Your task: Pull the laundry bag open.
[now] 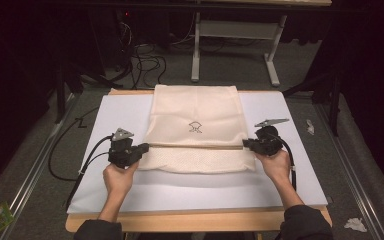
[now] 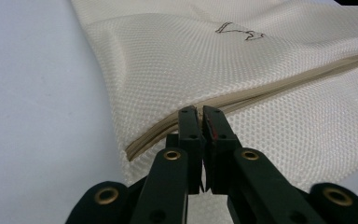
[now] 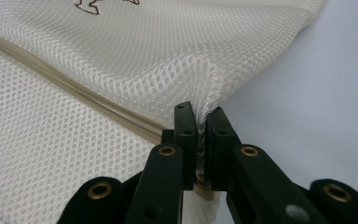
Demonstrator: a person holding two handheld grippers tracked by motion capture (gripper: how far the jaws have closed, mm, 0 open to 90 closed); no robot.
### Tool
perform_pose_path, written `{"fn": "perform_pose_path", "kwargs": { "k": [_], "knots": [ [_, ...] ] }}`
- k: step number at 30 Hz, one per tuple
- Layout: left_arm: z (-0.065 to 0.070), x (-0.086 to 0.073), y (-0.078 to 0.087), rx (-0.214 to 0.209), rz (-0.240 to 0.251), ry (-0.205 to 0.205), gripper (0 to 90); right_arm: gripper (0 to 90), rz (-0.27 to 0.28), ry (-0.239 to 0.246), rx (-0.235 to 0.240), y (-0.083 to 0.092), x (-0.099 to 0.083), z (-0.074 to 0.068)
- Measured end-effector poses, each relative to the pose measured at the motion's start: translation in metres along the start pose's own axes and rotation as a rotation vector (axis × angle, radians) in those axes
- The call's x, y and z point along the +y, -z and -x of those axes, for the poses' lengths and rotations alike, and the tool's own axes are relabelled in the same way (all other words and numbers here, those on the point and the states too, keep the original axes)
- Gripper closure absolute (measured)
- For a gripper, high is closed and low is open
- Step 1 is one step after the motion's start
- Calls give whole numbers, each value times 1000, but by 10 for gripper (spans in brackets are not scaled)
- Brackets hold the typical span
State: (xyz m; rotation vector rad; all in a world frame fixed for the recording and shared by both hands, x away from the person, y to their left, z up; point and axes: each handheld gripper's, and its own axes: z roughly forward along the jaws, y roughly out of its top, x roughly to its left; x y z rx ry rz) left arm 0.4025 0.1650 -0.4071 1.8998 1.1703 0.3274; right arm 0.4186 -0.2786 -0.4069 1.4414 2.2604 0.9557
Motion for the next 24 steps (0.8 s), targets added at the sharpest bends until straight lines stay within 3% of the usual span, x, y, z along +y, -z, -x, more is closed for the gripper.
{"fn": "perform_pose_path", "kwargs": {
  "k": [15, 20, 24],
  "knots": [
    [-11, -2, 5, 22, 7, 26, 875, 867, 16, -27, -17, 2, 0, 10],
    [-12, -3, 5, 42, 4, 16, 876, 867, 30, -35, -17, 2, -1, 12],
    [-14, -5, 6, 31, 3, 28, 875, 867, 26, -49, -13, 3, -4, 16]
  ]
}}
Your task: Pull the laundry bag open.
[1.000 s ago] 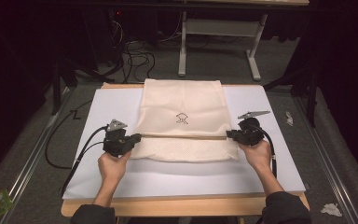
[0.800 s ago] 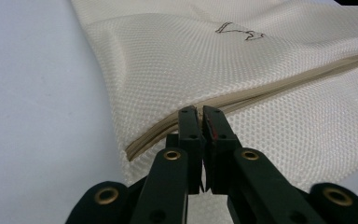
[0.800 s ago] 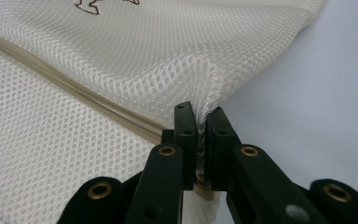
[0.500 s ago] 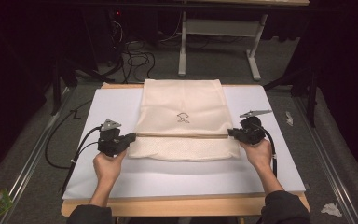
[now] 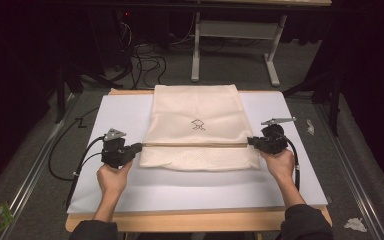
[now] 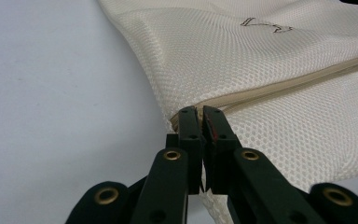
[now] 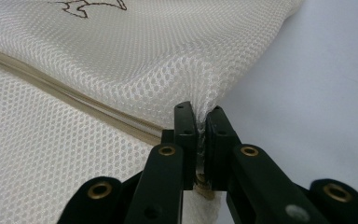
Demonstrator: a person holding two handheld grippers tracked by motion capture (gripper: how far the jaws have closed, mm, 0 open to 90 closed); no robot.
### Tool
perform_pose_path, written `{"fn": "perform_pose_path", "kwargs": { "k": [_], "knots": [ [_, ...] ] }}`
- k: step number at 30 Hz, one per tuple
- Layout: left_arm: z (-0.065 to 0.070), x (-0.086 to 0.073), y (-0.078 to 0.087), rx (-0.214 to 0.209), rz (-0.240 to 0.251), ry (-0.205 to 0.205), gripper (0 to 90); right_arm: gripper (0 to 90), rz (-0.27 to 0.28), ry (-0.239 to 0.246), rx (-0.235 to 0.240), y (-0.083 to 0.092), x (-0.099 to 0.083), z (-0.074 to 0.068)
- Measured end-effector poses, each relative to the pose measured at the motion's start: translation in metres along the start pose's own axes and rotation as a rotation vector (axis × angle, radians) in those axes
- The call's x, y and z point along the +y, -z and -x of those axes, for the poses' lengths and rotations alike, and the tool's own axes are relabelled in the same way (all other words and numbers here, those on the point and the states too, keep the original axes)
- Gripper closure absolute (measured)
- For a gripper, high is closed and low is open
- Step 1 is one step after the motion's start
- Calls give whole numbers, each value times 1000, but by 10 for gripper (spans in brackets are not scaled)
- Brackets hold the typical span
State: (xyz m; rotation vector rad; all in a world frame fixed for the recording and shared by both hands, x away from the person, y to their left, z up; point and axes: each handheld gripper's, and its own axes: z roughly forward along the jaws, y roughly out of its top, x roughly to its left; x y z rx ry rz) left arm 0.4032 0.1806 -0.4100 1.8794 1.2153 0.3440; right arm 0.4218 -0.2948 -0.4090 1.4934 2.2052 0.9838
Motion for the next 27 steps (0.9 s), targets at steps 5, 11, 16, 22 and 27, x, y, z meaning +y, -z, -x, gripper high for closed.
{"fn": "perform_pose_path", "kwargs": {
  "k": [5, 11, 16, 22, 27],
  "knots": [
    [1, -3, -2, -2, -10, 6, 875, 866, -1, 5, -14, -1, 1, -1],
    [3, -6, -4, -24, -12, 4, 874, 863, 2, -2, -2, -1, -4, -2],
    [5, -7, -3, -55, -18, -5, 872, 854, -10, -9, 15, -3, -8, -1],
    [2, -12, -8, -61, -34, 8, 871, 840, -19, -36, 40, -7, -16, 3],
    [-2, -18, -12, -73, -54, 18, 869, 823, -33, -57, 54, -12, -22, 7]
  ]
}}
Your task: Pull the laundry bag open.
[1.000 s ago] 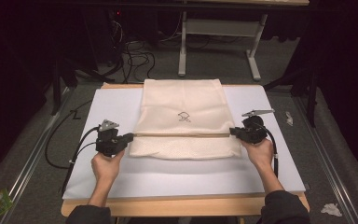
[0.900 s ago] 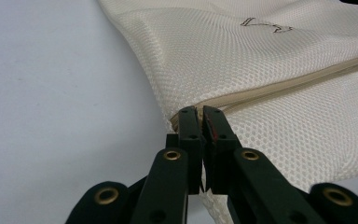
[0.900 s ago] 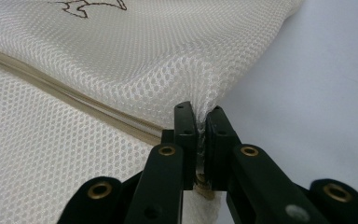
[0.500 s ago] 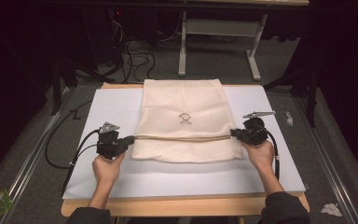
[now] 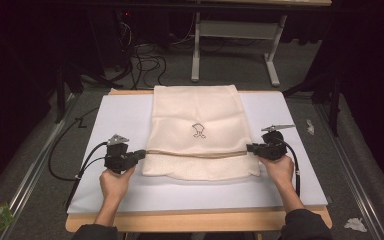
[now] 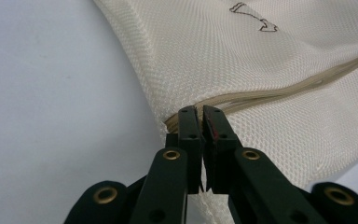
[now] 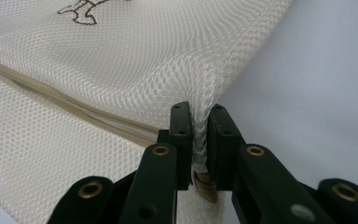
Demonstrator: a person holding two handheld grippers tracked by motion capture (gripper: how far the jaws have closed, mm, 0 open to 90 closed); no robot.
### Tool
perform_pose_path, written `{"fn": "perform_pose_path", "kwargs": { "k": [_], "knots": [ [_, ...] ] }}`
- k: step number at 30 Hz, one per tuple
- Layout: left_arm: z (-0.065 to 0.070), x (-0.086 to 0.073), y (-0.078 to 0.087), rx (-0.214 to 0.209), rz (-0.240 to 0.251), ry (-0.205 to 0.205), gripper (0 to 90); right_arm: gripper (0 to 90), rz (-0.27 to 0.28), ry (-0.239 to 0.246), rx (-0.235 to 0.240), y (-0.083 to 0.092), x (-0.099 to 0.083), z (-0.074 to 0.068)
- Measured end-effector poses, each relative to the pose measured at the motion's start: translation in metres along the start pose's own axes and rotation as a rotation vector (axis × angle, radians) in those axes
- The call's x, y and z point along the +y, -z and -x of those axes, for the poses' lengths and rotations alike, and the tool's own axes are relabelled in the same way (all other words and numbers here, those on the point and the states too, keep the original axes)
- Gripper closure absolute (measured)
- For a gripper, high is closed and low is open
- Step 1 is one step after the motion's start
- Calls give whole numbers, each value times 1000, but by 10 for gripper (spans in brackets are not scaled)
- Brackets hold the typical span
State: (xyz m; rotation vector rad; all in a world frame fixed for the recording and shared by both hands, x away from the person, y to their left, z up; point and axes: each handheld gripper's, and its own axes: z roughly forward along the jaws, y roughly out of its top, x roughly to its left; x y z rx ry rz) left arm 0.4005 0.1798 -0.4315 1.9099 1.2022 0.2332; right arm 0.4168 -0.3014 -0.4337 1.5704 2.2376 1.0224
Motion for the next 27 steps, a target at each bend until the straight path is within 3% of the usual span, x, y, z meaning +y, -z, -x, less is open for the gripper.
{"fn": "perform_pose_path", "kwargs": {
  "k": [14, 27],
  "knots": [
    [-1, -6, -5, 9, -44, -26, 868, 806, -21, -5, -2, -3, -7, 1],
    [-3, -12, -4, 9, -39, -23, 866, 803, -17, 0, 18, -2, -19, -4]
  ]
}}
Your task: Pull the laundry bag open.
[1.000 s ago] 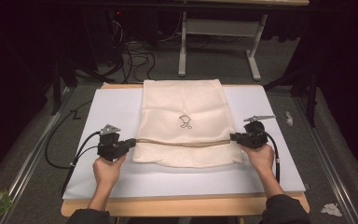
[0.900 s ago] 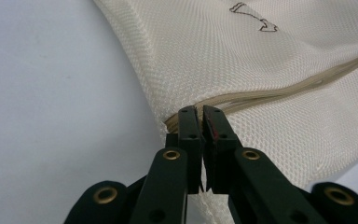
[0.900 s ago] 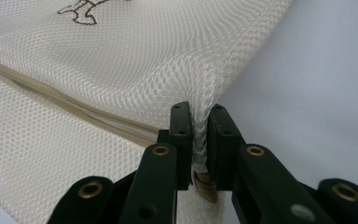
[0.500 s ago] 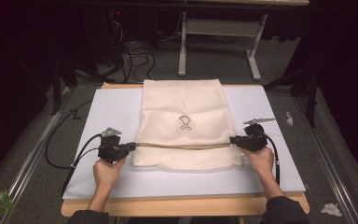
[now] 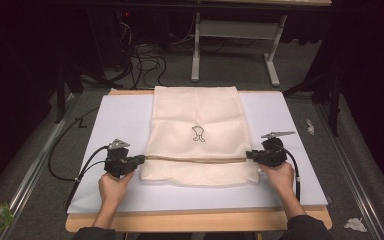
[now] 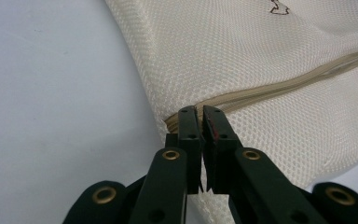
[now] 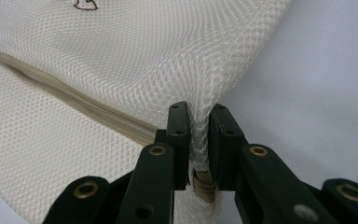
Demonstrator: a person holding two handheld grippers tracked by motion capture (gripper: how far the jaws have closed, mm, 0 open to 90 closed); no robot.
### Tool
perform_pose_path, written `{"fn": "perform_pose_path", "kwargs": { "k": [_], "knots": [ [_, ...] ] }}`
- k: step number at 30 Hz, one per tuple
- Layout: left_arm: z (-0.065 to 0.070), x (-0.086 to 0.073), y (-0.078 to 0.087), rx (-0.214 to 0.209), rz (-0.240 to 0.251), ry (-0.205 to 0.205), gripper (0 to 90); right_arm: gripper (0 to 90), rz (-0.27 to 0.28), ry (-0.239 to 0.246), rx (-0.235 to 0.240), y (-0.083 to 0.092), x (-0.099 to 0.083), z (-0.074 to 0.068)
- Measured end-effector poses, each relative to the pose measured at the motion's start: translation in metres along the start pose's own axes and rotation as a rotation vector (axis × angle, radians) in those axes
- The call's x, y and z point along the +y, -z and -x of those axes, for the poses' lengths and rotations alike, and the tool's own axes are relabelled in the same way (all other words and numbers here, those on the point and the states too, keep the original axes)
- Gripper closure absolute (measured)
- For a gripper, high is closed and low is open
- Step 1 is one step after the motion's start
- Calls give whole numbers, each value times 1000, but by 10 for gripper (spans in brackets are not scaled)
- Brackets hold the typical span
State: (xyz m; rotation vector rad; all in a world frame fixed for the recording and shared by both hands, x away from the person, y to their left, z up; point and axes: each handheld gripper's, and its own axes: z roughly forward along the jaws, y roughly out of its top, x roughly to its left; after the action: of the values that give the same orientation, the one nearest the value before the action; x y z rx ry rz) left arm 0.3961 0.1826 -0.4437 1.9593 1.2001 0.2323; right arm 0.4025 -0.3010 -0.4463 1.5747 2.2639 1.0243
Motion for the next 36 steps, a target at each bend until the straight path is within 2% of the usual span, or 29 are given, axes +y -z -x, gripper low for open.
{"fn": "perform_pose_path", "kwargs": {
  "k": [5, 9, 15, 19, 24, 27, 33, 36],
  "knots": [
    [-1, 0, 0, -9, 18, 2, 854, 775, 15, 8, -13, 0, -2, -1],
    [-1, 1, 3, -8, 41, 5, 820, 685, 20, 14, -30, 1, -2, 0],
    [3, -2, 7, 3, 85, -23, 725, 597, 68, 15, -52, 8, -4, 0],
    [2, -1, 17, 27, 127, -28, 668, 591, 106, 31, -62, 16, -4, -2],
    [1, -2, 30, 57, 174, -53, 645, 591, 150, 38, -56, 28, -5, -2],
    [-2, -3, 37, 78, 195, -57, 636, 592, 174, 27, -44, 35, -7, 0],
    [-3, -5, 47, 89, 236, -53, 628, 596, 223, -1, -38, 48, -12, 6],
    [-5, -8, 50, 100, 245, -57, 627, 605, 255, -2, -61, 54, -16, 10]
  ]
}}
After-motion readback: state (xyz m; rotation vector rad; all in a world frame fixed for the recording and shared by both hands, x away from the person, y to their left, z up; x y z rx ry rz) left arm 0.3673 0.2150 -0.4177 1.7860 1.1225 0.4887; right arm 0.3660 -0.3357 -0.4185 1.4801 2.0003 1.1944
